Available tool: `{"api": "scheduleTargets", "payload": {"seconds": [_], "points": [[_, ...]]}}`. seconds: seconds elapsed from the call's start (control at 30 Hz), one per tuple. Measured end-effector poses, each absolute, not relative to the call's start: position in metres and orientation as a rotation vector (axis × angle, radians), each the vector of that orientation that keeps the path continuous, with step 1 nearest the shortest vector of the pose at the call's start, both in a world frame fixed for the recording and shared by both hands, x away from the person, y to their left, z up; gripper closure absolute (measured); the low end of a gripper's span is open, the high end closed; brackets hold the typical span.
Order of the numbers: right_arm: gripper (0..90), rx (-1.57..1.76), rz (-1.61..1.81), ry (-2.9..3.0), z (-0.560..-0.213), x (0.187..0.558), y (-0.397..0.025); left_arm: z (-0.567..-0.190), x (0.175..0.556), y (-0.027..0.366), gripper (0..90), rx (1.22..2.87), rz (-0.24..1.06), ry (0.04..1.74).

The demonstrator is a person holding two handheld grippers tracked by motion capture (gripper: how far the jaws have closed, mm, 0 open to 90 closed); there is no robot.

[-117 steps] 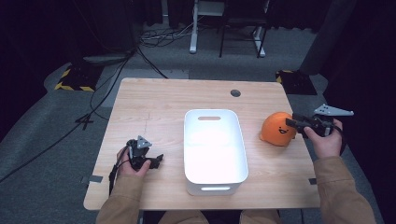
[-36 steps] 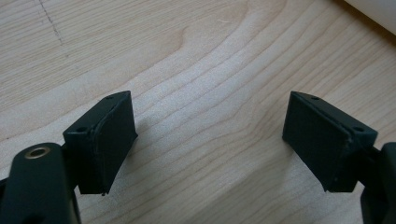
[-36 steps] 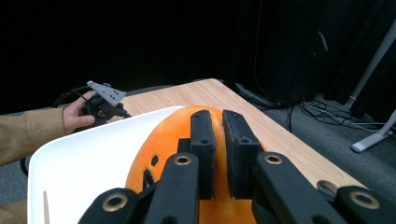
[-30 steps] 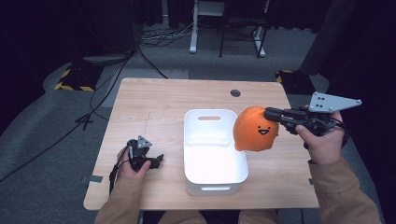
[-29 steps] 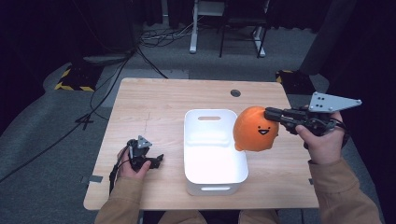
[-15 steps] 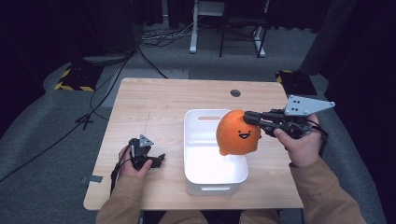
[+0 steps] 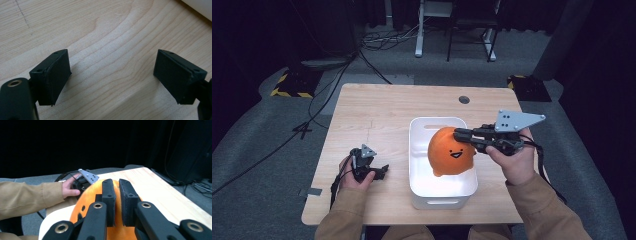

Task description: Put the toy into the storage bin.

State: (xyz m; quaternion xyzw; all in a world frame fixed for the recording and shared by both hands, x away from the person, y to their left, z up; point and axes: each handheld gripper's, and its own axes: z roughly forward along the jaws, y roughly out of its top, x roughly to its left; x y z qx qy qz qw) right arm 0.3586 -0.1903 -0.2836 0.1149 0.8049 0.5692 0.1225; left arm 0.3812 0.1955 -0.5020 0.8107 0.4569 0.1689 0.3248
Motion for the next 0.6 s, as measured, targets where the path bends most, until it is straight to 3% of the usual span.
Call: {"api": "scheduleTargets", "payload": {"seconds": [0.6], "points": [[83.9, 0.276, 1.681, 2.461, -0.32, 0.339, -0.152, -0.502, 0.381, 0.195, 14.4, 2.122, 0.443, 1.201]]}}
